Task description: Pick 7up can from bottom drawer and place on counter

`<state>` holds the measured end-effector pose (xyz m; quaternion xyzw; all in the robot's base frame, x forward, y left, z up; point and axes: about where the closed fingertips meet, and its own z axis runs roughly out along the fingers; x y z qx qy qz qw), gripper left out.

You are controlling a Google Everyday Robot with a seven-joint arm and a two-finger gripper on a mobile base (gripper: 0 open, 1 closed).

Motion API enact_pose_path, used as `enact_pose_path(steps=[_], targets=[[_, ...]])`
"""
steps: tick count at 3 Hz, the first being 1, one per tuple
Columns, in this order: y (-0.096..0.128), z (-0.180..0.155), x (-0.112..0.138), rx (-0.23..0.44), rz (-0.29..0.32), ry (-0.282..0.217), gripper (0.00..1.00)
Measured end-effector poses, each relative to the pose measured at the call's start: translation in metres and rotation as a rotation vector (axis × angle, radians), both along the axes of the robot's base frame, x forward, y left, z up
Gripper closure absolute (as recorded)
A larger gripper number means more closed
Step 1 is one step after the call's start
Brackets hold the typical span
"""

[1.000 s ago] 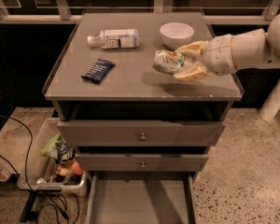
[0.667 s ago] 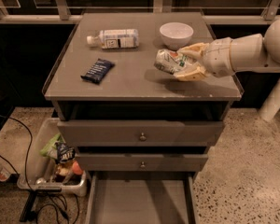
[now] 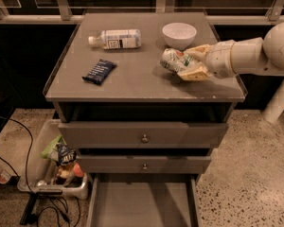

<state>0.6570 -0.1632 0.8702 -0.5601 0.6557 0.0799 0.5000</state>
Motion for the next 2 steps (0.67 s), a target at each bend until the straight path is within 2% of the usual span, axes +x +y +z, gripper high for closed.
enact_pose_path(steps=[1, 2], targets=[[0.001, -0.007, 0.017, -0.014, -0.028, 0.029, 1.0], [0.005, -0.017, 0.034, -0.03, -0.03, 0.061, 1.0]])
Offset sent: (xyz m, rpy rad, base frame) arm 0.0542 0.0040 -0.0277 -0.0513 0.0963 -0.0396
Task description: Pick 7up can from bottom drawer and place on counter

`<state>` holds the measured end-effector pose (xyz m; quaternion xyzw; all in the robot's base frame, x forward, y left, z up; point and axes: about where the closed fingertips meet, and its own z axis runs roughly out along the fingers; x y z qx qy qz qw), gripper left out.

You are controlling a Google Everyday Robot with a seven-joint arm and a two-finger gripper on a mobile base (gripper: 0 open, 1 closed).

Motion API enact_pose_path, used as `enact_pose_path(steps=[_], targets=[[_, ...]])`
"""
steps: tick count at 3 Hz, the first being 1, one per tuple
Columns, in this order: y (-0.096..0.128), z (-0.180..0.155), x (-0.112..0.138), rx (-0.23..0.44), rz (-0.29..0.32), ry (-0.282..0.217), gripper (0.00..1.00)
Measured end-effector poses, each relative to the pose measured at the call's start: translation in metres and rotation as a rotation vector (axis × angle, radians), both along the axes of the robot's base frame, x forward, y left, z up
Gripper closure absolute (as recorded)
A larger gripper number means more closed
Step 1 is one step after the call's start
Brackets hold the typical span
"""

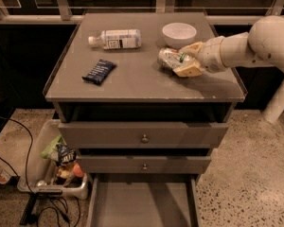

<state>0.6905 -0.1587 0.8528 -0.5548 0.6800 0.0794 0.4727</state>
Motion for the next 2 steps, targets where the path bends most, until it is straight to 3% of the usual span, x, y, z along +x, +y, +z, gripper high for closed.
enact_pose_path(steps=[1, 2], targets=[[-0.0005, -0.006, 0.0068, -0.006, 0.0, 0.022, 0.82], [-0.0005, -0.0027, 0.0068, -0.006, 0.0, 0.022, 0.59]])
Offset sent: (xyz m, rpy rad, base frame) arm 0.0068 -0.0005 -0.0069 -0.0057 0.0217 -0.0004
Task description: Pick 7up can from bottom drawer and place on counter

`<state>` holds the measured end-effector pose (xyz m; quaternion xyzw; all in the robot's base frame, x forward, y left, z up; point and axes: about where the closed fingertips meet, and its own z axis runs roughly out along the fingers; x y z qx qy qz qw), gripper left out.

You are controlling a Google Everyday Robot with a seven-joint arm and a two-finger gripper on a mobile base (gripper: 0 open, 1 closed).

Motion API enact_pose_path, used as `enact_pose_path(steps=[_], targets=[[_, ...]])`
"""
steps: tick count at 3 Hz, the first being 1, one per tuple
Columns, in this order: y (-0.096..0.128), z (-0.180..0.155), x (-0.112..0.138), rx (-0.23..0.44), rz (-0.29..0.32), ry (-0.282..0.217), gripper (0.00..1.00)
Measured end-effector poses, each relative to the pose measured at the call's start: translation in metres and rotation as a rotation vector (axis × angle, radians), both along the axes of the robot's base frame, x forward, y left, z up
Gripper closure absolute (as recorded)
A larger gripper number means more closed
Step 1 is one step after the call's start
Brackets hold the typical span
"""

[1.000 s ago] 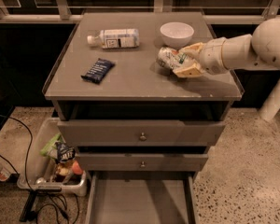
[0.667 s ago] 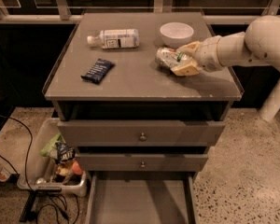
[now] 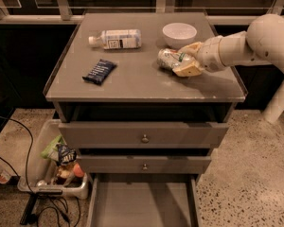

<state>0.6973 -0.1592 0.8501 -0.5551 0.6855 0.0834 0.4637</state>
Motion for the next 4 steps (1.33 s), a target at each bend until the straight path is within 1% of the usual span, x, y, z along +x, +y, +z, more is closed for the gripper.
enact_pose_path(steps=[2, 3, 4], targets=[[0.0, 0.0, 0.0, 0.0, 0.0, 0.0, 0.13], [0.0001, 0.0, 0.0, 0.0, 0.0, 0.0, 0.0], [0.0001, -0.0001, 0.0, 0.0, 0.0, 0.0, 0.0]])
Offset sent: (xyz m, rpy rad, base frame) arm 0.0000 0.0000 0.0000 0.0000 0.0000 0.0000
